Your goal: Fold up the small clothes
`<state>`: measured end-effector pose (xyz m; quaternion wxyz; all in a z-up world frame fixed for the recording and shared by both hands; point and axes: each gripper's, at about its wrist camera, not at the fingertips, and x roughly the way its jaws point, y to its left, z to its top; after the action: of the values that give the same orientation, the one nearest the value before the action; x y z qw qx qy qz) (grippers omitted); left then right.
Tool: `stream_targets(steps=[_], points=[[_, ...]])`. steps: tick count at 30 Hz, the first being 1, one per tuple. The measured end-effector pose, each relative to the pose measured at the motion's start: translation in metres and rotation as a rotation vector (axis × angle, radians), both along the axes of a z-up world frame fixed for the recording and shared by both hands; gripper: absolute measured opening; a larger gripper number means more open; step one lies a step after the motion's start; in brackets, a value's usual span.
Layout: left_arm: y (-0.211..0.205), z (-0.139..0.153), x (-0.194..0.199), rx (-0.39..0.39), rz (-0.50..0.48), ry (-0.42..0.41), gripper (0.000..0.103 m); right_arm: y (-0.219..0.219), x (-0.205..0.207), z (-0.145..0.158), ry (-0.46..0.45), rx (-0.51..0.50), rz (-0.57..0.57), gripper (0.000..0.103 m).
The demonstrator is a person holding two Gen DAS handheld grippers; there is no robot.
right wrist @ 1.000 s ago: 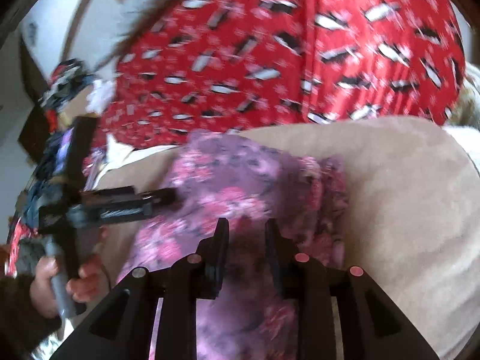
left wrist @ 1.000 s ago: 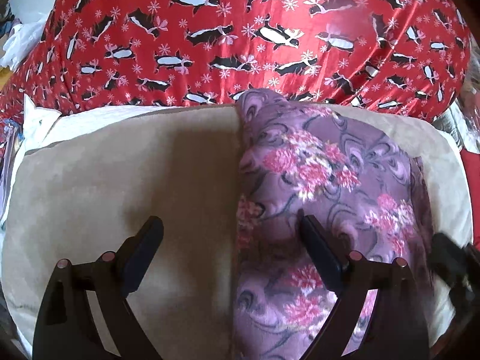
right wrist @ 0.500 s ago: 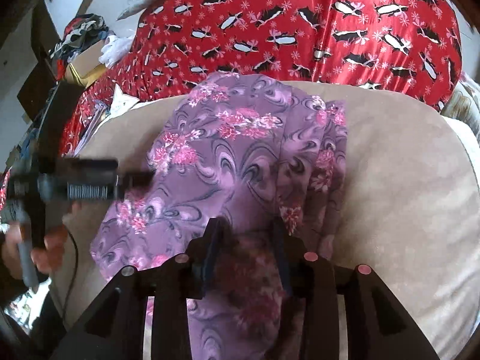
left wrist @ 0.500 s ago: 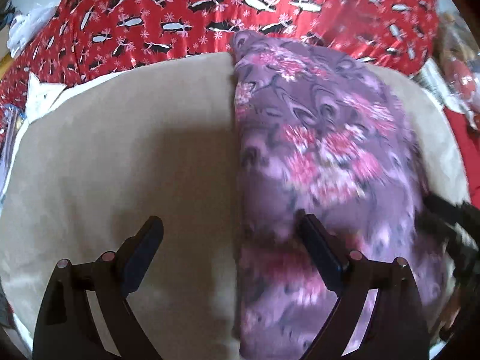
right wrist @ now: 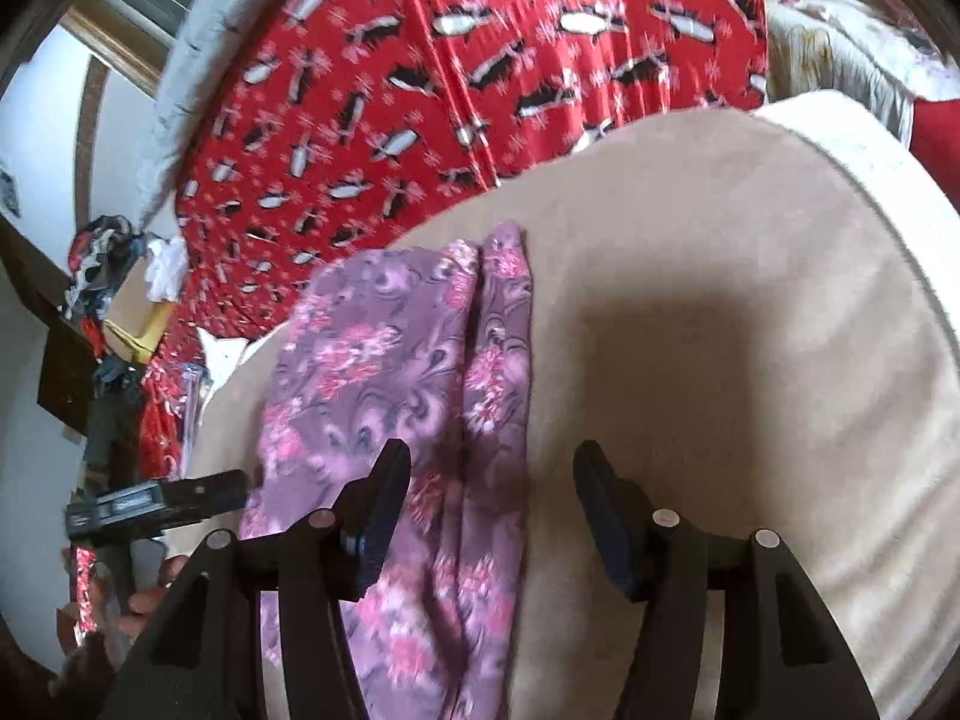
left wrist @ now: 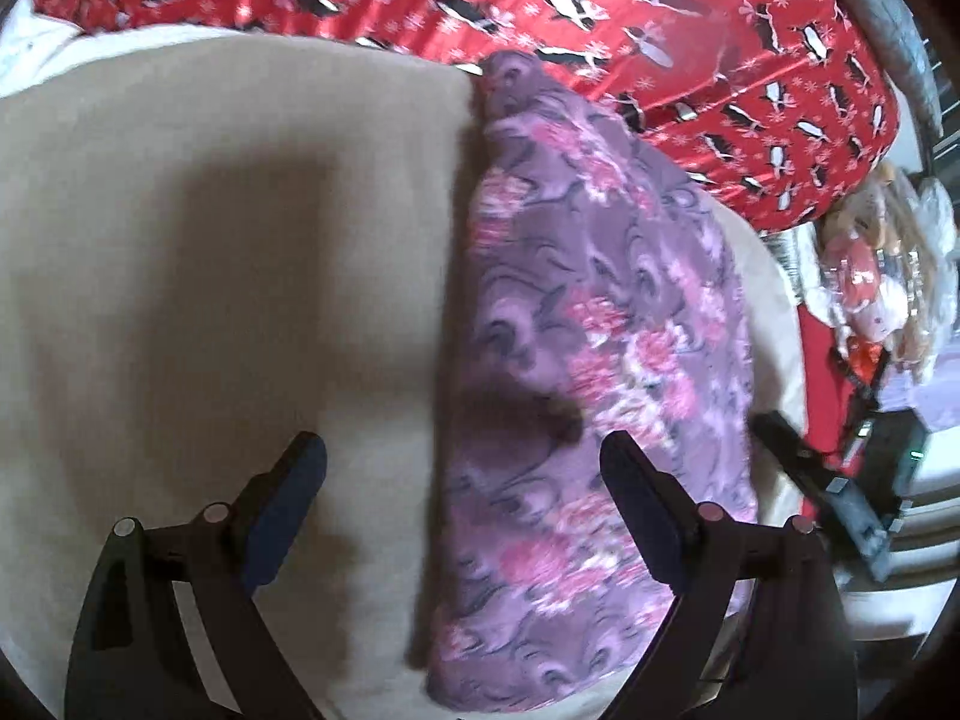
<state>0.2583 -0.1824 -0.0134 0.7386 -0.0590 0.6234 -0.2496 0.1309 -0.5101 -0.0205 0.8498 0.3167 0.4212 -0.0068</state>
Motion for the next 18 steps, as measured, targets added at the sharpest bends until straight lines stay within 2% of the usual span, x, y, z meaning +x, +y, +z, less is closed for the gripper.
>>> stream_targets(steps=[3, 5, 6, 7, 9, 11, 12, 13, 14, 15, 16, 18], points=[[-0.01, -0.011, 0.005, -0.058, -0.023, 0.059, 0.094, 0.006, 0.007, -0.011, 0.004, 0.051, 0.023, 0.059], [-0.016, -0.013, 0.005, -0.064, -0.035, 0.06, 0.094, 0.021, 0.013, -0.011, -0.049, 0.144, 0.12, 0.062], [-0.021, -0.014, 0.006, -0.061, -0.041, 0.051, 0.094, 0.027, 0.017, -0.011, -0.055, 0.124, 0.137, 0.07], [-0.023, -0.014, 0.007, -0.059, -0.043, 0.048, 0.094, 0.03, 0.019, -0.011, -0.06, 0.098, 0.151, 0.073], [-0.03, -0.013, 0.009, -0.065, -0.038, 0.041, 0.094, 0.031, 0.028, -0.014, -0.039, 0.051, 0.152, 0.069], [-0.036, -0.01, 0.009, -0.063, -0.033, 0.03, 0.094, 0.027, 0.033, -0.019, -0.034, 0.061, 0.115, 0.066], [-0.041, -0.008, 0.009, -0.049, -0.036, 0.016, 0.088, 0.028, 0.031, -0.017, -0.037, 0.059, 0.097, 0.056], [-0.044, -0.007, 0.007, -0.024, -0.037, -0.004, 0.084, 0.031, 0.033, -0.015, -0.033, 0.033, 0.087, 0.04], [-0.046, -0.004, 0.004, 0.011, -0.037, -0.036, 0.073, 0.038, 0.036, -0.01, -0.034, -0.014, 0.103, 0.038], [-0.051, 0.0, 0.0, 0.048, -0.048, -0.075, 0.061, 0.046, 0.038, -0.004, -0.036, -0.082, 0.113, 0.027], [-0.053, 0.004, -0.003, 0.068, -0.053, -0.103, 0.056, 0.05, 0.036, 0.001, -0.042, -0.122, 0.123, 0.024], [-0.053, 0.015, -0.011, 0.097, -0.068, -0.168, 0.035, 0.056, 0.032, 0.01, -0.041, -0.185, 0.119, 0.021]])
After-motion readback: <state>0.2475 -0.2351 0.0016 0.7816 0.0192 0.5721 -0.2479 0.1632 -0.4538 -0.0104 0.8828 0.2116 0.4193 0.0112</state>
